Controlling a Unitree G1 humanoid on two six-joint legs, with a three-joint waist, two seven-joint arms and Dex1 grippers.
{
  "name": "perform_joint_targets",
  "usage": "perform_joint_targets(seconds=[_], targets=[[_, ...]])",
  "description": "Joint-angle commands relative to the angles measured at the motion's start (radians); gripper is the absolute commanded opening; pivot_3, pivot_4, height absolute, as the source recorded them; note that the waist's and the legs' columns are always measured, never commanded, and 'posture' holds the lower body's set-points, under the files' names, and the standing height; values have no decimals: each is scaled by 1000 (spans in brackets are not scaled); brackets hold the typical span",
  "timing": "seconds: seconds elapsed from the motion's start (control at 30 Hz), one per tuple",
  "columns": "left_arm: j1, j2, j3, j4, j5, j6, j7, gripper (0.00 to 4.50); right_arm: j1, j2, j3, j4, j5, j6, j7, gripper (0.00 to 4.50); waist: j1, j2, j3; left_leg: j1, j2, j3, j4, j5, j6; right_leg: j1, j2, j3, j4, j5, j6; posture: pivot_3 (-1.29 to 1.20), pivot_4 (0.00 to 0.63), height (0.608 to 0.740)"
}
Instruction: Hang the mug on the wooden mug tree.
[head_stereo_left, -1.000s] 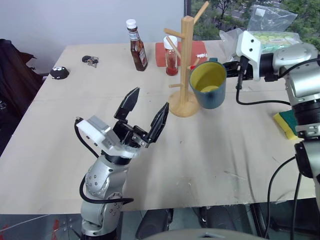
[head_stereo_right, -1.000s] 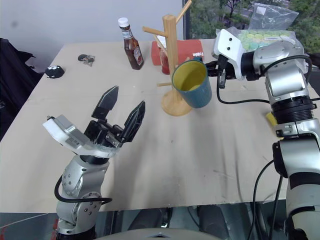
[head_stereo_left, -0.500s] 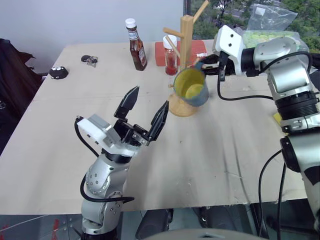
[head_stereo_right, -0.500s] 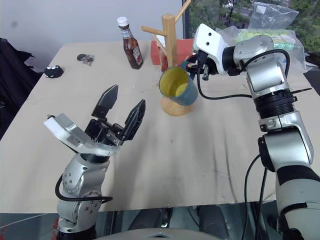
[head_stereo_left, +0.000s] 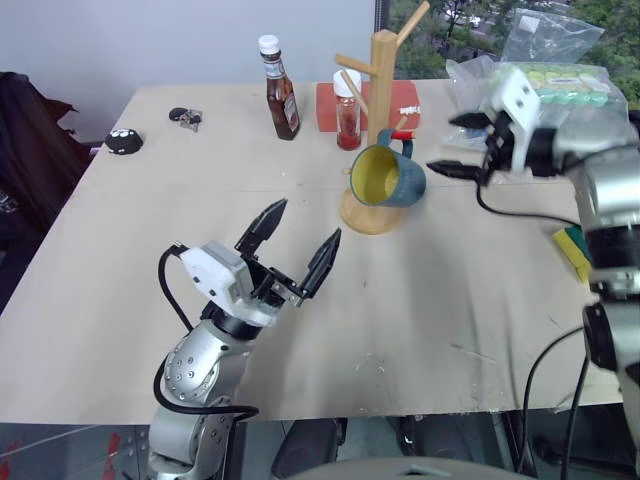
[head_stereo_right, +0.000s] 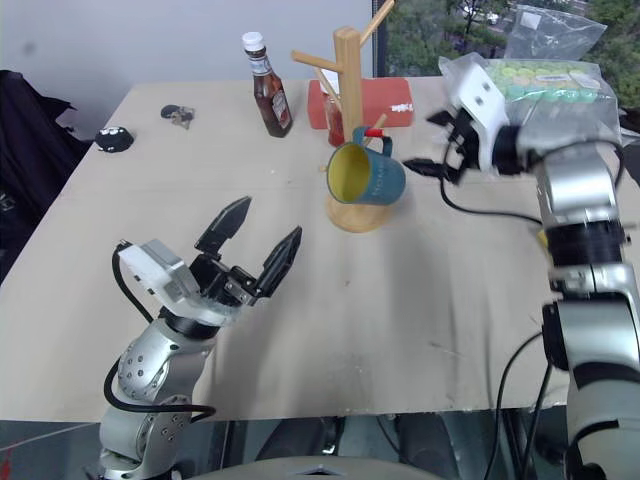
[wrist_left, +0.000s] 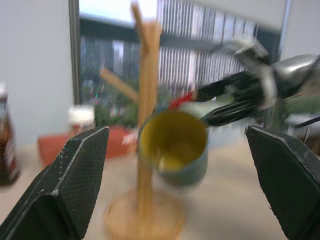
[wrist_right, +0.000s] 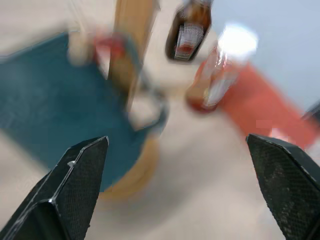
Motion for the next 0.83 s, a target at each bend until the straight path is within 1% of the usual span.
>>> perform_joint_targets(seconds=[0.03,0.13,0.17,0.2,0.23,0.27,0.33,0.37,0.4,0.43,0.47,0.53,0.6,0.67,0.83], targets=[[30,25,8,-28,-2,42,6,4500,133,13,-132,-187,136,54,-48,4462,1,1,0,0,0,0,0,0,0,0,0,0,0,0,0,0,150,740],[84,46,16,-23,-8,94,10,4500,365,47,-213,-328,216,74,-93,4462,1,1,-1,-1,0,1,0,0,0,-2,1,2,1,0,0,0,150,740],[111,58,13,-11,15,106,11,4500,463,74,-238,-370,233,63,-116,4462,2,0,-2,-1,0,1,0,0,0,-2,1,1,1,0,0,0,150,740],[136,71,8,3,43,112,9,4500,554,95,-249,-405,234,34,-132,4462,3,-1,-2,-1,1,0,0,0,0,-2,1,0,1,0,0,0,150,740],[170,78,7,18,62,121,13,4500,656,123,-252,-439,233,-6,-136,4462,1,3,0,-1,1,-1,0,0,0,-1,1,-1,1,0,0,0,150,740],[210,92,3,31,85,118,7,4500,746,155,-248,-463,221,-57,-147,4462,3,2,-3,-1,0,3,1,0,0,-2,0,3,1,2,1,0,150,740],[281,114,-7,53,121,102,-10,4500,882,209,-235,-482,199,-156,-169,4462,3,1,-4,4,1,2,1,0,0,3,1,2,1,3,2,0,150,740],[300,120,-10,59,131,95,-16,4500,915,222,-230,-485,192,-188,-179,4462,1,2,-4,6,1,3,-1,0,1,5,1,3,0,2,2,0,150,740],[312,123,-9,64,134,88,-21,4500,935,229,-223,-489,188,-210,-186,4462,-2,4,-2,7,1,4,-2,-3,4,5,2,4,0,2,2,0,150,740],[322,130,-8,73,139,77,-33,4500,970,252,-227,-479,169,-266,-207,4462,-7,5,-1,8,1,6,-1,-3,5,5,2,7,0,2,2,0,150,740],[328,135,-8,80,143,69,-42,4500,994,267,-230,-469,158,-308,-223,4462,-7,4,-1,9,1,9,-1,-3,5,5,2,10,0,2,3,0,150,740],[334,148,-5,103,149,57,-65,4500,1062,299,-227,-441,116,-421,-257,4462,-6,1,-1,15,1,8,1,-3,5,13,3,8,0,1,7,0,150,740],[328,151,-2,129,157,37,-79,4500,1108,321,-224,-427,92,-497,-284,4462,-5,1,-1,22,3,7,2,-3,4,21,3,7,0,-1,5,0,150,740],[319,149,-1,149,162,25,-86,4500,1121,331,-225,-425,87,-532,-309,4462,-6,2,-1,26,4,8,1,-3,4,24,3,8,0,-1,5,0,150,740],[296,141,-8,172,174,22,-90,4500,1139,329,-203,-432,90,-563,-338,4462,-12,0,-2,26,6,9,1,-3,5,24,4,7,0,-1,5,0,150,740]])
